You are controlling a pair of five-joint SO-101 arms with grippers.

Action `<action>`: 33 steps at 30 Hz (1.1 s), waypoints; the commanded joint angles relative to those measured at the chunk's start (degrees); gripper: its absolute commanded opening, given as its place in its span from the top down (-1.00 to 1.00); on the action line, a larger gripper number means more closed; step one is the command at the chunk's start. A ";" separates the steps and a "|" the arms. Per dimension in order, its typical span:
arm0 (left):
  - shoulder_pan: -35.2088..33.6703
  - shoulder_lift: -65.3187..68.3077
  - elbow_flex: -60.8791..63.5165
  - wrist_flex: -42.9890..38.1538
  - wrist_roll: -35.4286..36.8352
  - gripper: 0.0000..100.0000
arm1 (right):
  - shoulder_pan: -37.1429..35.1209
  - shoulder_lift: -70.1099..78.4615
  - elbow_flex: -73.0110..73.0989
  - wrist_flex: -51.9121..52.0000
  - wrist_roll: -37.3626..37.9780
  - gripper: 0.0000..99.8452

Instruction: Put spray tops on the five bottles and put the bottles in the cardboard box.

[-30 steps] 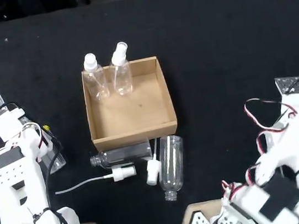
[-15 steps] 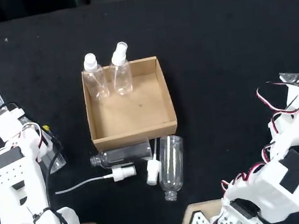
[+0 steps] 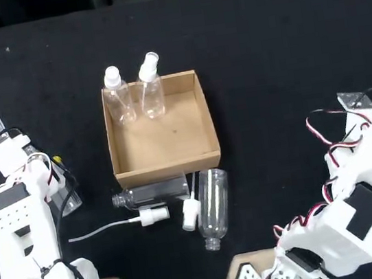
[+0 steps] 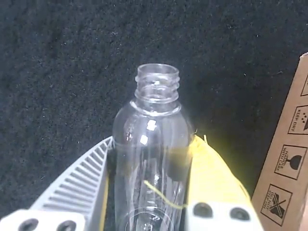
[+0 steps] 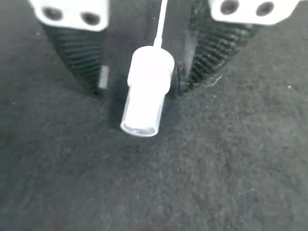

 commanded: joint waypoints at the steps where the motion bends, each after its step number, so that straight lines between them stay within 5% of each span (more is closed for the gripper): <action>1: -0.04 -2.11 -0.92 0.18 0.00 0.83 | -1.23 -0.57 0.66 2.02 5.19 0.96; 7: -0.04 -2.11 -0.92 0.18 0.00 0.83 | -3.34 -4.00 -1.36 4.84 4.75 0.98; 16: -0.04 -2.11 -0.84 -0.09 0.00 0.83 | -18.64 -30.02 2.51 9.76 -12.92 0.98; 24: -0.13 -2.20 -1.10 0.18 0.00 0.83 | -27.43 -52.70 7.60 9.76 -19.16 0.98; 33: -0.13 -15.21 0.75 4.31 -0.09 0.83 | -36.84 -57.63 1.45 8.09 -31.03 0.98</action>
